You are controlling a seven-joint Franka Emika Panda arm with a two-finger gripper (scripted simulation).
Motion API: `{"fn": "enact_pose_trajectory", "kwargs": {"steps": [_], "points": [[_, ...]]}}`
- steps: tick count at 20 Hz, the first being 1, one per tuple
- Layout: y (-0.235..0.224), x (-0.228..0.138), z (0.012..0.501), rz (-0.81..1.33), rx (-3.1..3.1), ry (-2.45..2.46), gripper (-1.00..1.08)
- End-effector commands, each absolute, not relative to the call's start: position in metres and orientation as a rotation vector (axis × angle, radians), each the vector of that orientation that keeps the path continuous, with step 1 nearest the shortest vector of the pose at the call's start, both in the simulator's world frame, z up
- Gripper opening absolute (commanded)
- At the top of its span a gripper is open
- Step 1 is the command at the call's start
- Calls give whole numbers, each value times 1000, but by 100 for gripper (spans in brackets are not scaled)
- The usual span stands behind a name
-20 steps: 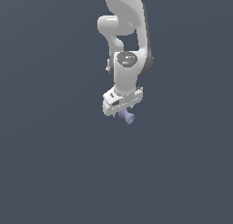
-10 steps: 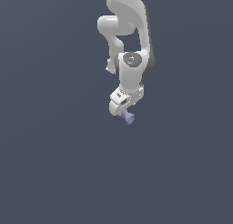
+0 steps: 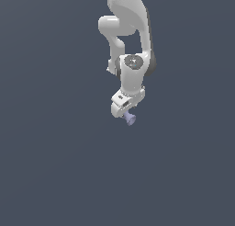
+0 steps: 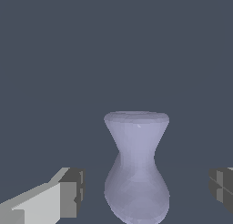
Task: Pick up the object and move it to a goal position.
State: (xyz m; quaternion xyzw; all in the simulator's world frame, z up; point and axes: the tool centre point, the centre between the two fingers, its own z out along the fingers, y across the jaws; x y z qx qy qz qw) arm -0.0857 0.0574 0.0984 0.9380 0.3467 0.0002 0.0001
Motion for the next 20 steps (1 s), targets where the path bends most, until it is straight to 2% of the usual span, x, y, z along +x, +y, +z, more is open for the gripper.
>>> {"fn": "enact_pose_trajectory", "kwargs": {"steps": [1, 12, 13, 20], "points": [[58, -86, 89, -1, 2946, 1091, 100], [58, -87, 55, 0, 2944, 1097, 100], [58, -87, 55, 0, 2944, 1097, -100], [58, -87, 55, 0, 2944, 1097, -100]]}}
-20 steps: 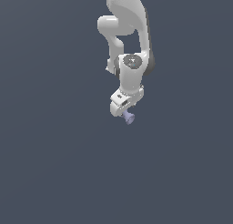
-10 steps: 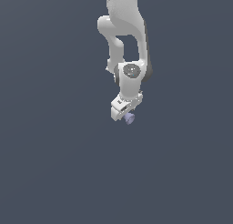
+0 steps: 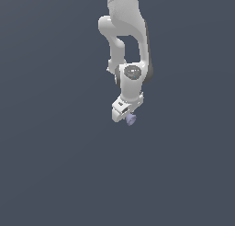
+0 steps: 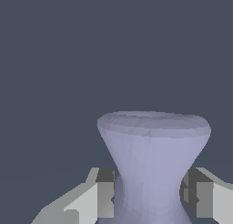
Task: Pick up the object and move it to a goal position.
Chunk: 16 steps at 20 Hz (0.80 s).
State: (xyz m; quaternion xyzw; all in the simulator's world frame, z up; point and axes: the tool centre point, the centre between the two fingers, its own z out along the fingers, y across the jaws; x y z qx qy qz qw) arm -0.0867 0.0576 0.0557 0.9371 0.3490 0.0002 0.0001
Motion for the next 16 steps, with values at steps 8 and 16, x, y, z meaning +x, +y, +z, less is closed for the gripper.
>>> {"fn": "enact_pose_trajectory", "kwargs": {"steps": [8, 16], "points": [[58, -87, 62, 1, 2944, 1097, -100], [61, -87, 100, 1, 2943, 1097, -100]]}}
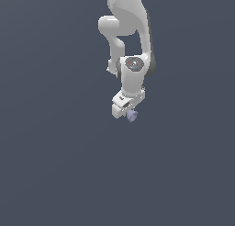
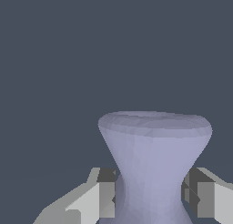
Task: Pick up the object and move it to a goal position.
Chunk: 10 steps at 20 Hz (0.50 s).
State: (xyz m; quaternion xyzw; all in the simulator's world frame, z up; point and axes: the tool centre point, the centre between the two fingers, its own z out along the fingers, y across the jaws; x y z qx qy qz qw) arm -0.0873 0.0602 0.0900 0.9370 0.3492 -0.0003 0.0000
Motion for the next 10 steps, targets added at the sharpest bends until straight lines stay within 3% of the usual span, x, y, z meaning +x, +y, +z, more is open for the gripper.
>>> {"fn": "enact_pose_trajectory", "kwargs": {"steps": [1, 10], "points": [[61, -87, 107, 1, 2943, 1097, -100], [68, -88, 191, 1, 2944, 1099, -100]]}}
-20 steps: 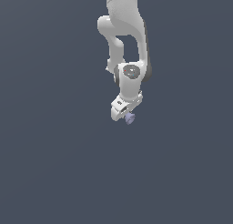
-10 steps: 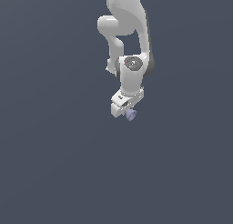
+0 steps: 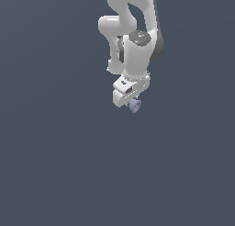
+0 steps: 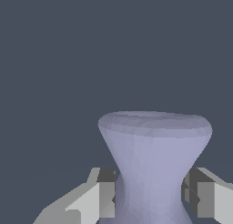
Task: Pick up the object and move it to a goal position.
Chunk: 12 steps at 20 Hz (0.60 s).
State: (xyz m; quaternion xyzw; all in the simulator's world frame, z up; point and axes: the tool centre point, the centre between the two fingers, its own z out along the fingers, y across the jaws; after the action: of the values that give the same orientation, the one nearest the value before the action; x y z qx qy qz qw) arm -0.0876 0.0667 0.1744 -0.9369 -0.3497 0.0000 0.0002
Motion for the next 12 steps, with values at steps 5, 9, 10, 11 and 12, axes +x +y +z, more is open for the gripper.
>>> {"fn": "enact_pose_trajectory", "kwargs": {"steps": [5, 9, 10, 11, 12], "points": [[72, -88, 243, -1, -2941, -1099, -100], [75, -88, 284, -1, -2941, -1099, -100], [76, -88, 294, -1, -2941, -1099, -100], [76, -88, 304, -1, -2941, -1099, -100], [77, -88, 314, -1, -2941, -1099, -100]]}}
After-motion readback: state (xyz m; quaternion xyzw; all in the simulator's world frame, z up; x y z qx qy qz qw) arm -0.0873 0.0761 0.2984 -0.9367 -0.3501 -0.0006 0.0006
